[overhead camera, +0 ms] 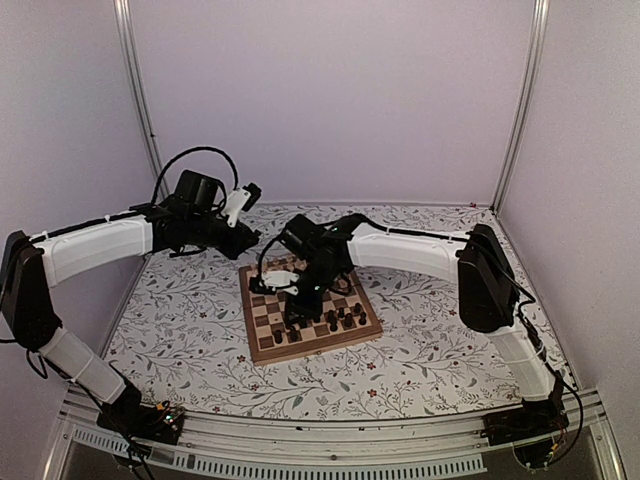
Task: Set up the chess pieces on the board
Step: Place the chess piece on the chessboard.
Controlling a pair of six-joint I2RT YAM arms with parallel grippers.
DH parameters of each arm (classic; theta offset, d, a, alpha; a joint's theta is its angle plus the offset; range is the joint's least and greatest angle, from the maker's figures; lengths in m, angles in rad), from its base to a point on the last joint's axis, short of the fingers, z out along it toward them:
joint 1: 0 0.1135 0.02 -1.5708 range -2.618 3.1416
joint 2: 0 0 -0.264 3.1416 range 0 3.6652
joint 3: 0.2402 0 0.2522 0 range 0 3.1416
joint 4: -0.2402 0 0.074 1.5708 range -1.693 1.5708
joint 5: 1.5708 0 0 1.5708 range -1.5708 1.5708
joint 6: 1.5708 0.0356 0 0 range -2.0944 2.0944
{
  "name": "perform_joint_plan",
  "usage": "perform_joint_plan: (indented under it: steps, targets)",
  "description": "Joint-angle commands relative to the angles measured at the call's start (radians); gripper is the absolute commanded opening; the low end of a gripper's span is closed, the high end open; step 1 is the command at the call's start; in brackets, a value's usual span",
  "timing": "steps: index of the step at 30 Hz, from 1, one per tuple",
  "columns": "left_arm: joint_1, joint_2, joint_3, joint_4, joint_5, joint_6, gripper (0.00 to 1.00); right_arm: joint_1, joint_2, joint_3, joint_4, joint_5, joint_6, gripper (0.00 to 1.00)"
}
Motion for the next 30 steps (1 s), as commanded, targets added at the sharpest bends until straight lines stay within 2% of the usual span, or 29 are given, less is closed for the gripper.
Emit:
perform_joint_plan:
  steps: [1,8,11,14,23,30]
  targets:
    - [-0.001,0.015,0.031,-0.012,0.138,0.028,0.07,-0.038,-0.133,0.007,-0.004,-0.008,0.000,0.29]
    - [-0.026,0.092,0.054,-0.022,0.365,0.003,0.06,-0.099,-0.312,-0.171,0.060,0.062,-0.044,0.31]
    - [-0.032,0.125,0.066,-0.038,0.455,-0.003,0.06,-0.104,-0.396,-0.275,0.159,0.151,-0.062,0.38]
    - [-0.037,0.151,0.077,-0.044,0.567,-0.019,0.06,-0.104,-0.451,-0.308,0.189,0.177,-0.123,0.41]
    - [-0.054,0.191,0.082,-0.039,0.728,-0.061,0.07,-0.047,-0.459,-0.312,0.177,0.246,-0.362,0.47]
    - [-0.064,0.217,0.090,-0.045,0.809,-0.069,0.08,0.000,-0.429,-0.290,0.158,0.266,-0.440,0.48]
